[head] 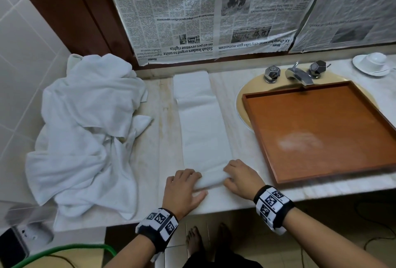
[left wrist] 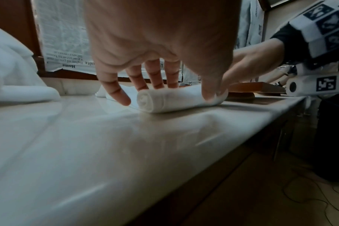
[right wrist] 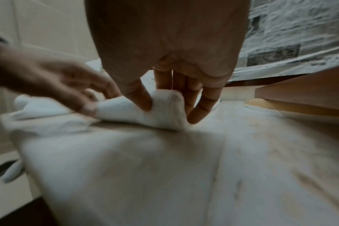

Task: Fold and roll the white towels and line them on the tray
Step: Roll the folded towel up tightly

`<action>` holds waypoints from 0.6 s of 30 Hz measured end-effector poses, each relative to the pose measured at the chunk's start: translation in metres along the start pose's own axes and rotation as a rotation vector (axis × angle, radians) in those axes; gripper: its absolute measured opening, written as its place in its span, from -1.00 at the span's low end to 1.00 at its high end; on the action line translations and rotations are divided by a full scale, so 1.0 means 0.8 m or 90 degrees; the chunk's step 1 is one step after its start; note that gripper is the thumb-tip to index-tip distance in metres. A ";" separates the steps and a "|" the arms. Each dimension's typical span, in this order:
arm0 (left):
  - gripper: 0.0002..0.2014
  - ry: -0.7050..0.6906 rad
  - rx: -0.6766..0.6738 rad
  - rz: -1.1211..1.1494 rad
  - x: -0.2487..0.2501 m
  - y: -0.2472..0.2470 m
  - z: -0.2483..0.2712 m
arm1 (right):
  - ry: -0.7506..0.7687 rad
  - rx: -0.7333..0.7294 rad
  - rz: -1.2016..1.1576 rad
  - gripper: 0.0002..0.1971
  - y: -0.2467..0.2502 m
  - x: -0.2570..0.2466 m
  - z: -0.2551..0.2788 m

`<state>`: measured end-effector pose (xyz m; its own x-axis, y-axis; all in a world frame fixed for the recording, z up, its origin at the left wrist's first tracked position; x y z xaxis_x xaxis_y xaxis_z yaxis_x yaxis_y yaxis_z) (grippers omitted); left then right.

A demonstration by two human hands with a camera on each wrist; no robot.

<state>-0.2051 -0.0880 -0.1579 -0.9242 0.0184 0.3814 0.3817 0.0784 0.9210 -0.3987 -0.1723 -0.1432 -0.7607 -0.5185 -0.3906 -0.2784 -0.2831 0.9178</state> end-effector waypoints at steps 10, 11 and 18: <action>-0.54 0.169 -0.036 0.202 -0.014 0.007 -0.007 | -0.090 0.009 -0.202 -0.82 0.002 0.013 0.010; -0.56 0.178 -0.034 0.207 -0.015 0.006 -0.007 | -0.089 0.024 -0.195 -0.86 0.000 0.014 0.009; -0.80 0.250 -0.028 0.174 -0.017 -0.001 -0.010 | 0.004 -0.015 -0.039 -0.56 0.004 0.004 0.015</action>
<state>-0.1926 -0.0964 -0.1631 -0.7187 -0.3460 0.6031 0.6177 0.0806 0.7823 -0.4093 -0.1654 -0.1404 -0.7394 -0.5045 -0.4458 -0.3094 -0.3334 0.8905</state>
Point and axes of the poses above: each hand's wrist, its own z-axis away from the middle knuckle, its own y-axis out of the back of the hand, x = y × z, the point moved 4 cm from there along -z, towards the middle knuckle, and after that the axes turned 8 degrees about x, right-handed, at the moved point
